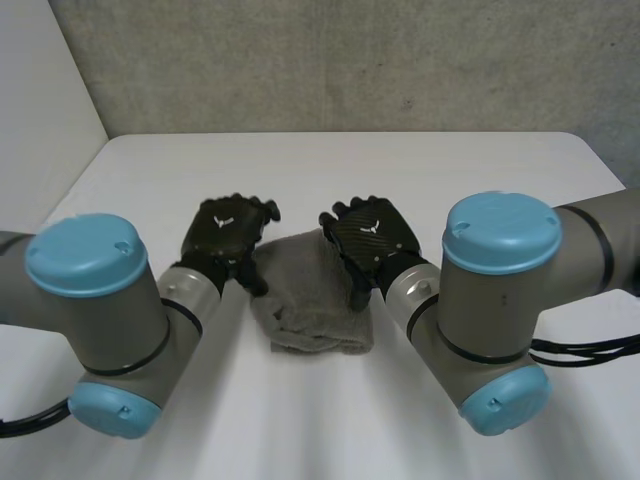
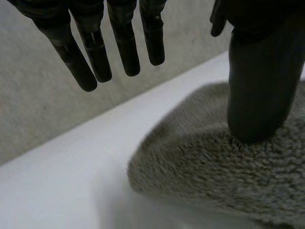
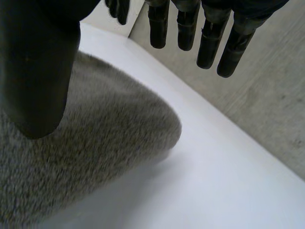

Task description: Fold the towel.

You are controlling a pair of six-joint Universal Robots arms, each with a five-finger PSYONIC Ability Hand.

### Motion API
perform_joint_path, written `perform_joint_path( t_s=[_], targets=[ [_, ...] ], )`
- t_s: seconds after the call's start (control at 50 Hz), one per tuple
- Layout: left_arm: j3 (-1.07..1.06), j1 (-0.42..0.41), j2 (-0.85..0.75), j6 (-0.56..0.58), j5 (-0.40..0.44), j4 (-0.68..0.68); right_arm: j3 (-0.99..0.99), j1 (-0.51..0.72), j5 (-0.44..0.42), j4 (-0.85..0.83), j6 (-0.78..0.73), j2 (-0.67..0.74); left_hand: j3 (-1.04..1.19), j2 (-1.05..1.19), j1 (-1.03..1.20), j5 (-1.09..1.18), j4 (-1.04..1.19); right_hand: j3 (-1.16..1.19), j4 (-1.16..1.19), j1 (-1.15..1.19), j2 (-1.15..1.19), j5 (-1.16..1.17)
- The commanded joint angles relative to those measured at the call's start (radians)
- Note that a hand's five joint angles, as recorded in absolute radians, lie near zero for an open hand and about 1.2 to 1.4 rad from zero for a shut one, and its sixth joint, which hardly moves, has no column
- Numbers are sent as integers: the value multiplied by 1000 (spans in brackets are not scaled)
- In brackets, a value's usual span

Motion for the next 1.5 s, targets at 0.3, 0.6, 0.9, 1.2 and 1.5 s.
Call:
perform_joint_path(
  t_s=[0.3, 0.6, 0.9, 1.2, 1.5],
  targets=[
    [65, -6, -62, 3, -3, -107, -50, -27, 17, 16, -12, 63, -71, -90, -92, -227, -104, -68, -83, -59, -81, -56],
    [284, -20, 205, 2, -99, -260, -78, -168, 167, 106, 23, -337, -110, -128, -130, -265, -142, -90, -105, -81, -103, -78],
    [392, -3, 239, -1, -230, -456, -118, -277, 173, 256, 58, -362, -192, -210, -212, -348, -224, -90, -105, -81, -103, -78],
    [367, 4, 242, -3, -228, -456, -108, -269, 170, 261, 71, -347, -192, -210, -212, -348, -224, -90, -105, -81, -103, -78],
    [357, 9, 254, -4, -221, -452, -99, -274, 138, 252, 71, -350, -206, -225, -227, -362, -239, -90, -105, -81, -103, -78]
  ],
)
